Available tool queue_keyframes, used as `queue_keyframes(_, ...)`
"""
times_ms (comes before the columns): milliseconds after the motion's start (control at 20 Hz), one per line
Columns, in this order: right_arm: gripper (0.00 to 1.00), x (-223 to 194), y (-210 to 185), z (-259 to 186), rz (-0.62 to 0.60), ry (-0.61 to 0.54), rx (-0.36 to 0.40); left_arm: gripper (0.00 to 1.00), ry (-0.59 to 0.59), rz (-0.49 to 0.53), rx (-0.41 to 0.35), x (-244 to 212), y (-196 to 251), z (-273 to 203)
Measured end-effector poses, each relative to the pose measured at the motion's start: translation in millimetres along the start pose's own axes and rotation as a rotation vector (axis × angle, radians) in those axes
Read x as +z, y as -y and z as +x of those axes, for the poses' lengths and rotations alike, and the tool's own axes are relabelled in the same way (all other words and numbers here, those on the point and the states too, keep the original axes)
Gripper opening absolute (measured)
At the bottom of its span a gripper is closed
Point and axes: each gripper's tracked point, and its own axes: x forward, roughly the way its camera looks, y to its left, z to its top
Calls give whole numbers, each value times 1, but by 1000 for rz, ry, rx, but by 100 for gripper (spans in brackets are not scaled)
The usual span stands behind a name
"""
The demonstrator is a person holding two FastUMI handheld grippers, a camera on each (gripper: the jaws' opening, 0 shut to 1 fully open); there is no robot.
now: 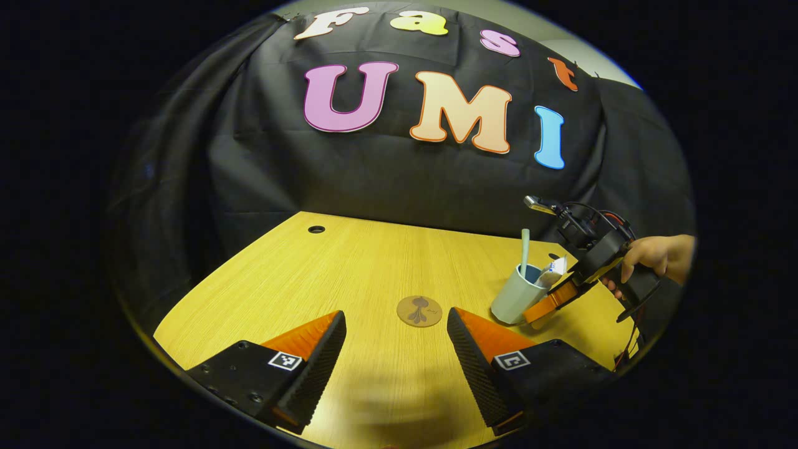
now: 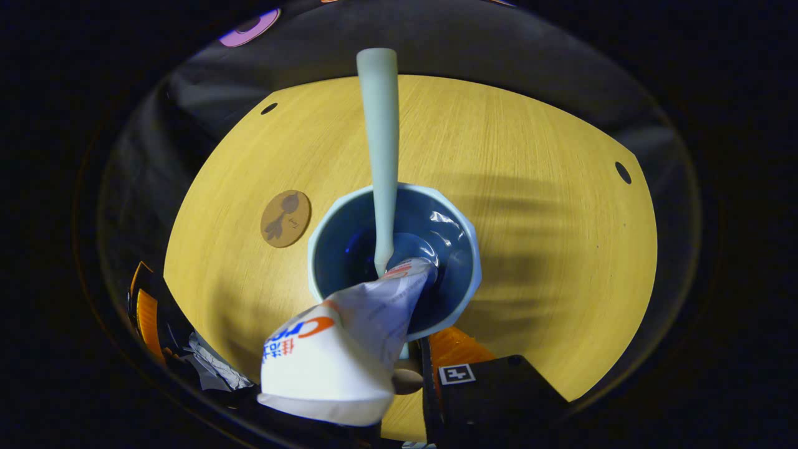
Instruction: Put the toothbrush and toothpaste on the desktop into the cup, then pick up the cup and place it on the coaster on the desktop.
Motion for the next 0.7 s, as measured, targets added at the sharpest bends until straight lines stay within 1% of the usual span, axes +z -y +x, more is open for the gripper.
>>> queue_keyframes(450, 32, 4, 3, 0, -94, 28, 53, 95, -10, -22, 47, -2, -42, 3)
queue_keyframes(700, 32, 5, 5, 0, -145, 23, 68, 95, -14, -36, 75, -4, -68, 8)
